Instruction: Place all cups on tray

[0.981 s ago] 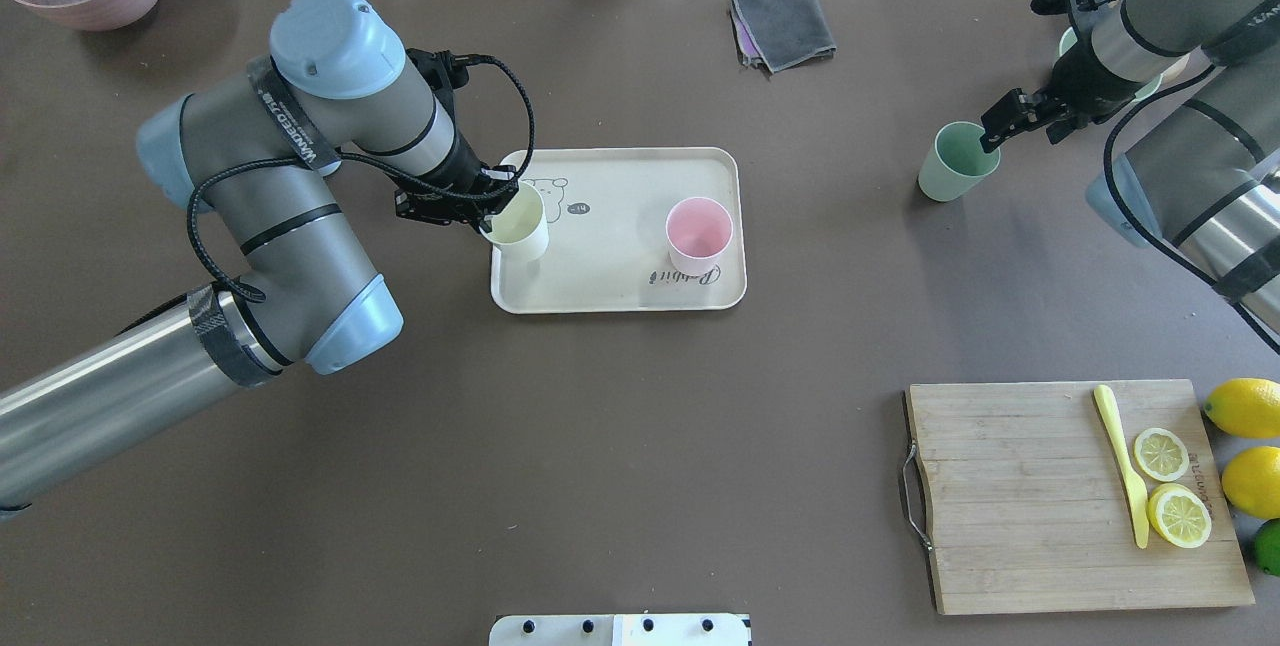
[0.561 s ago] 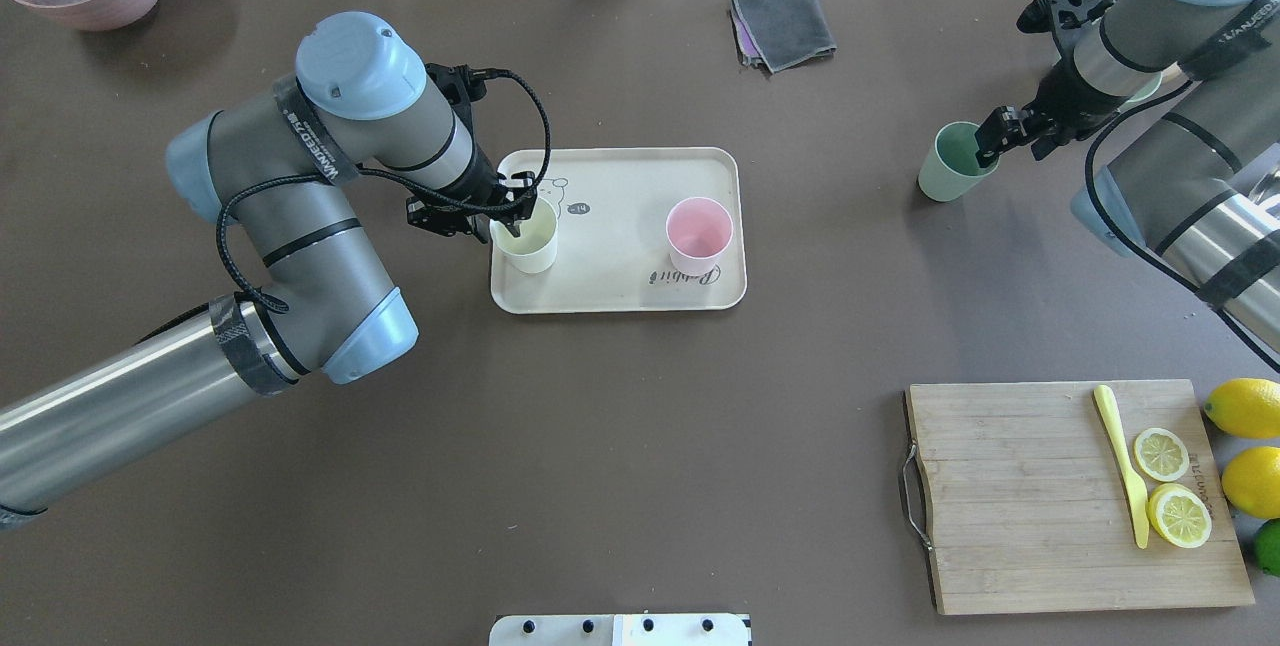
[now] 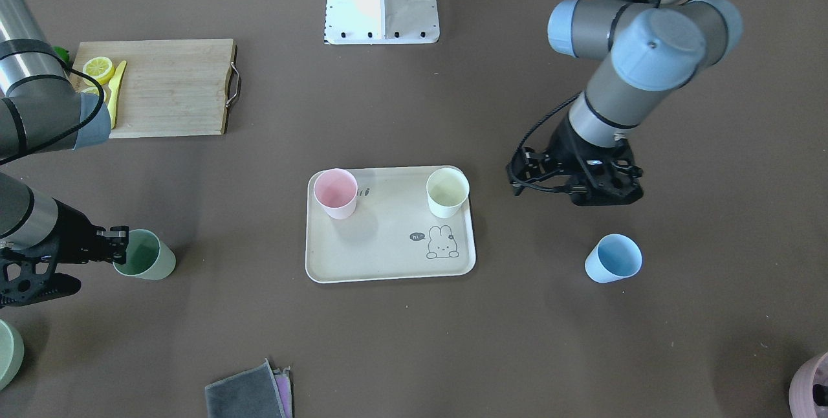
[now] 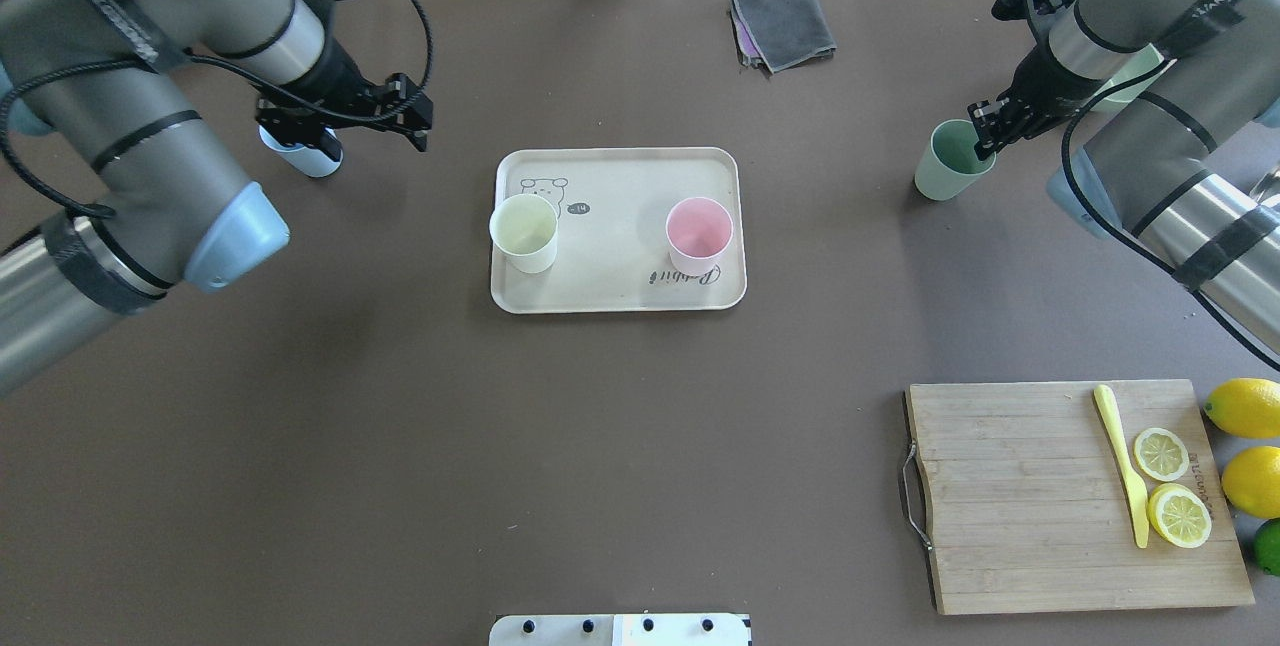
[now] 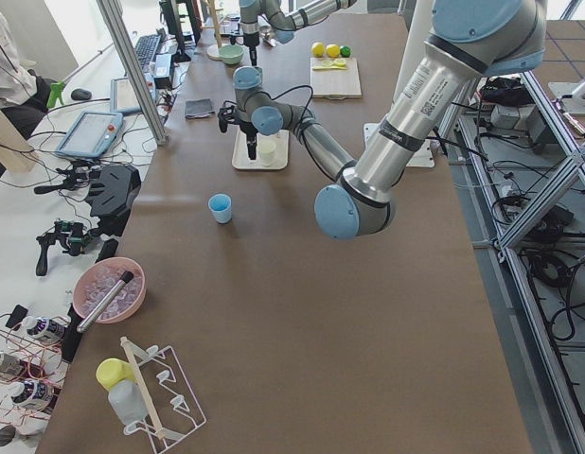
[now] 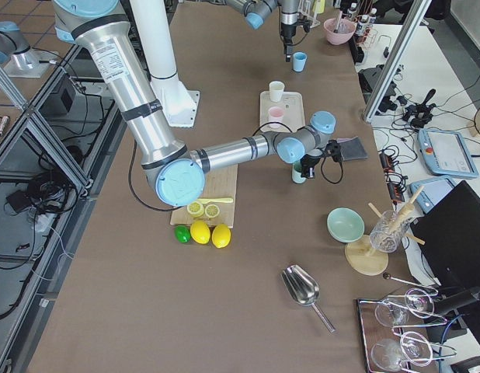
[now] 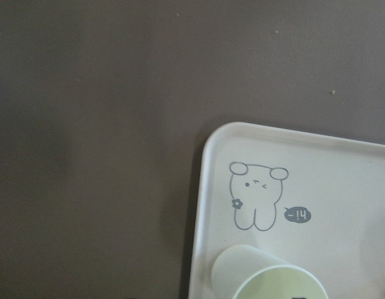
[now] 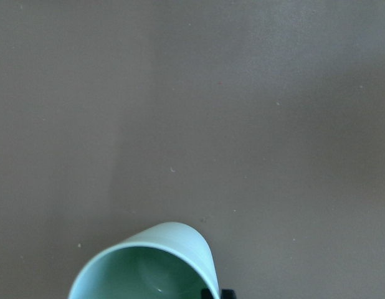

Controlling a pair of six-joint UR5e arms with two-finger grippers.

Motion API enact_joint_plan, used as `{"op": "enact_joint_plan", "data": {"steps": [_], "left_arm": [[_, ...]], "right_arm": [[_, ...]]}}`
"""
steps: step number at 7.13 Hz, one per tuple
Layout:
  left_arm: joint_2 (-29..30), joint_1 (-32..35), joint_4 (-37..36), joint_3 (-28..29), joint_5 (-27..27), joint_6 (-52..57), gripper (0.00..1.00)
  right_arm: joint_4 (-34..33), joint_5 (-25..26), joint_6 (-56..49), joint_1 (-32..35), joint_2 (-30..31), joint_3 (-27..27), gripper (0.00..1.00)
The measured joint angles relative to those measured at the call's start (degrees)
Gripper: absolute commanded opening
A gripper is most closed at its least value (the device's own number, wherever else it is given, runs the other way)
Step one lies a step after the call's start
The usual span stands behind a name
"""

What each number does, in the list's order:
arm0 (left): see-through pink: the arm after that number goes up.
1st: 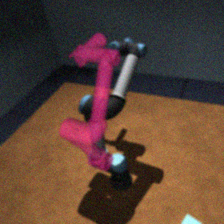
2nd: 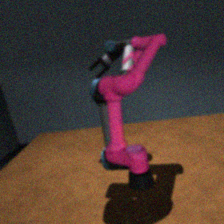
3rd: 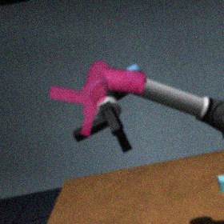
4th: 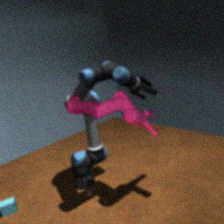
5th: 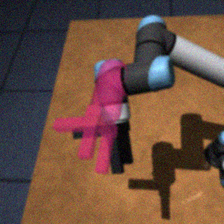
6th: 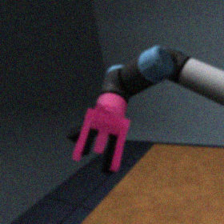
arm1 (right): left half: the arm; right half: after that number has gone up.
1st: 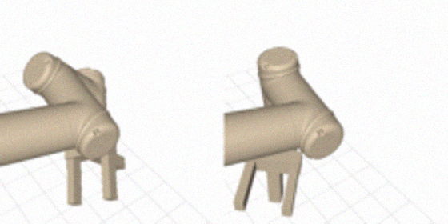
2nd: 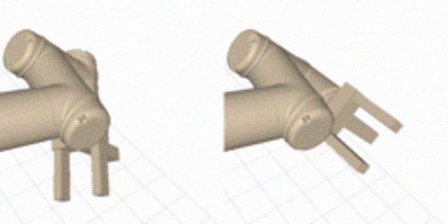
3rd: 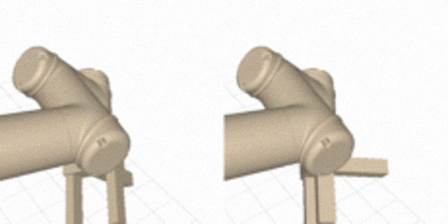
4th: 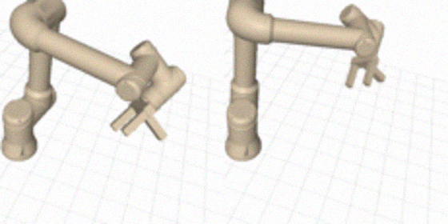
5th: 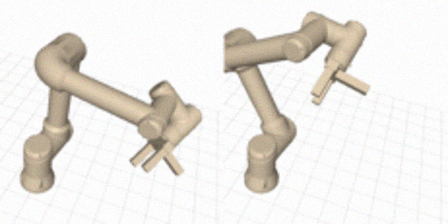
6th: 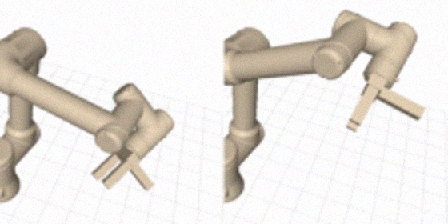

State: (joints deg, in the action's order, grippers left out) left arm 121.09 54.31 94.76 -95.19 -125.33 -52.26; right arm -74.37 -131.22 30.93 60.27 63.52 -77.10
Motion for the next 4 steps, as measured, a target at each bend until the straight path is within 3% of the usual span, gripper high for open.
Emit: {"op": "enact_joint_plan", "data": {"steps": [2,4], "left_arm": [[-2.6,7.1,-1.7,4.5,-1.7,13.8,0.98],[-2.6,8.9,-1.4,10.1,-1.8,19.0,0.98]], "right_arm": [[-2.1,-2.3,0.7,0.1,-2.7,-0.4,0.0],[-7.2,-3.3,3.5,-0.9,-9.3,-0.6,0.0]]}}
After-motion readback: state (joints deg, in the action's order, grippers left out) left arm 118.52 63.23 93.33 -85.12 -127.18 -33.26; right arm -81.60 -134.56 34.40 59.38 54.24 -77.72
